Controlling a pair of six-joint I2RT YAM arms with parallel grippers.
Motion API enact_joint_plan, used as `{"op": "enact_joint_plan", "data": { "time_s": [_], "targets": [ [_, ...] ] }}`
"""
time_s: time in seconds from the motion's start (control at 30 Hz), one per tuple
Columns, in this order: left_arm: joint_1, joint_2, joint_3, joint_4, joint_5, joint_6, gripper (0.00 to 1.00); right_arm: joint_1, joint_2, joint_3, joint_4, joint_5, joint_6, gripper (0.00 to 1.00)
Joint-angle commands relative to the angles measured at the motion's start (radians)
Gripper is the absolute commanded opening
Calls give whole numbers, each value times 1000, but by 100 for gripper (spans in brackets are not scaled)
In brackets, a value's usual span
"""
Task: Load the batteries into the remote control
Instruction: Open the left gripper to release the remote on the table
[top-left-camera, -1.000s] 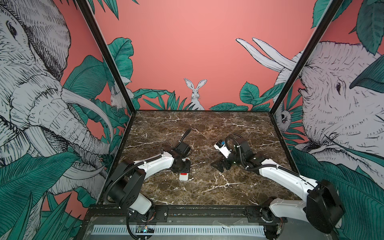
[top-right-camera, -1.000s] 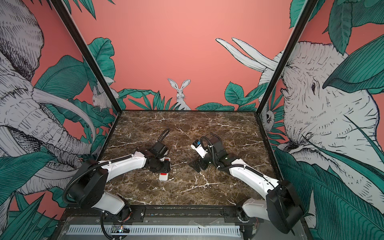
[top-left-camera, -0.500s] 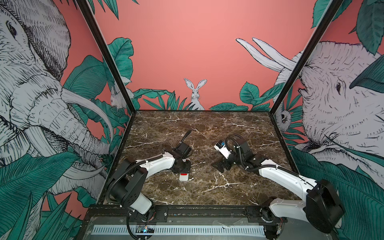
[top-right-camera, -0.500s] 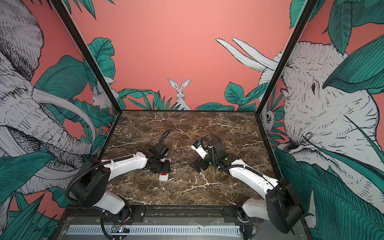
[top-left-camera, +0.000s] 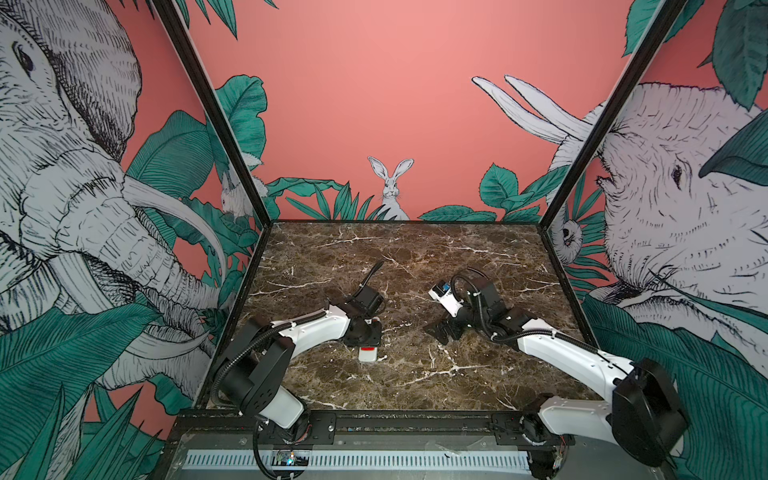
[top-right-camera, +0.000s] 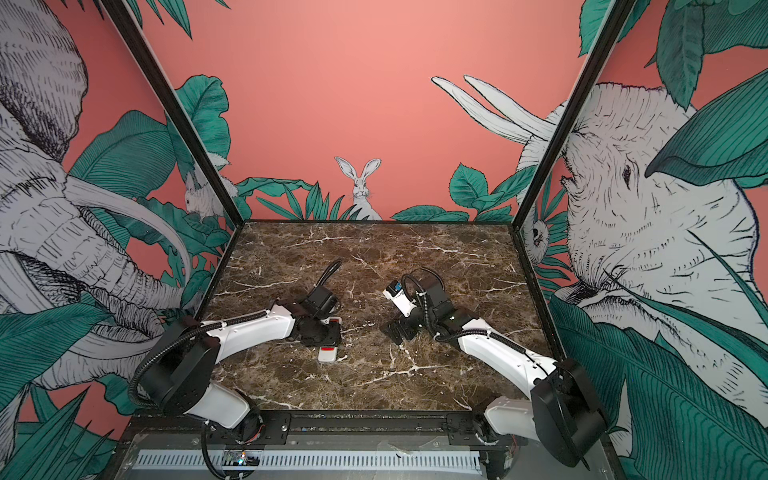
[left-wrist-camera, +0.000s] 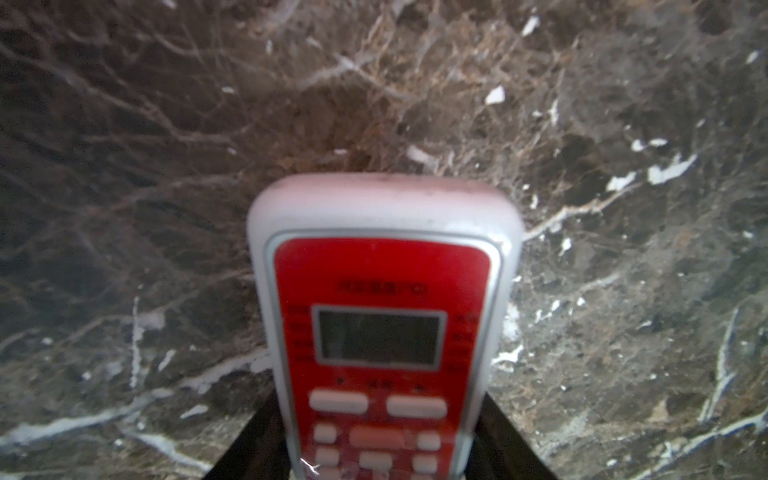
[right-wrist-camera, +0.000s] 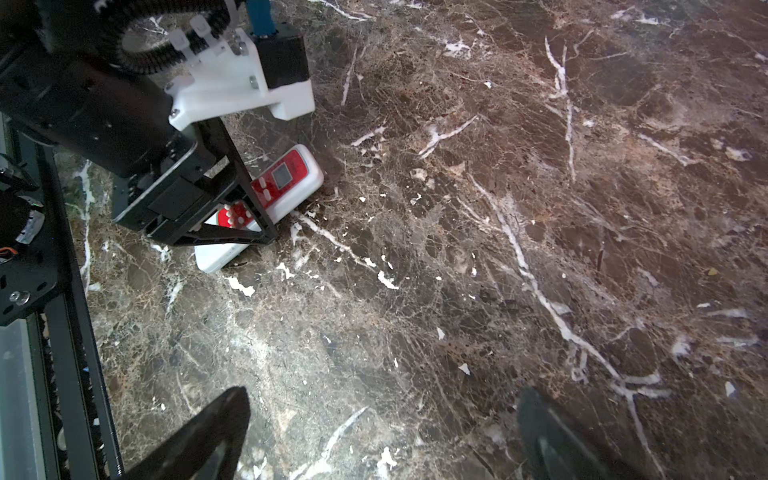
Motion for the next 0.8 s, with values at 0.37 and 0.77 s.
{"op": "enact_joint_plan", "data": {
  "time_s": [0.37, 0.77],
  "targets": [
    [-4, -12, -70, 32, -12, -22, 64, -5, -39, 15, -1, 61, 16, 99],
    [-3, -83, -83, 14, -28, -16, 86, -4, -94, 10, -15, 159, 33, 99]
  ]
}}
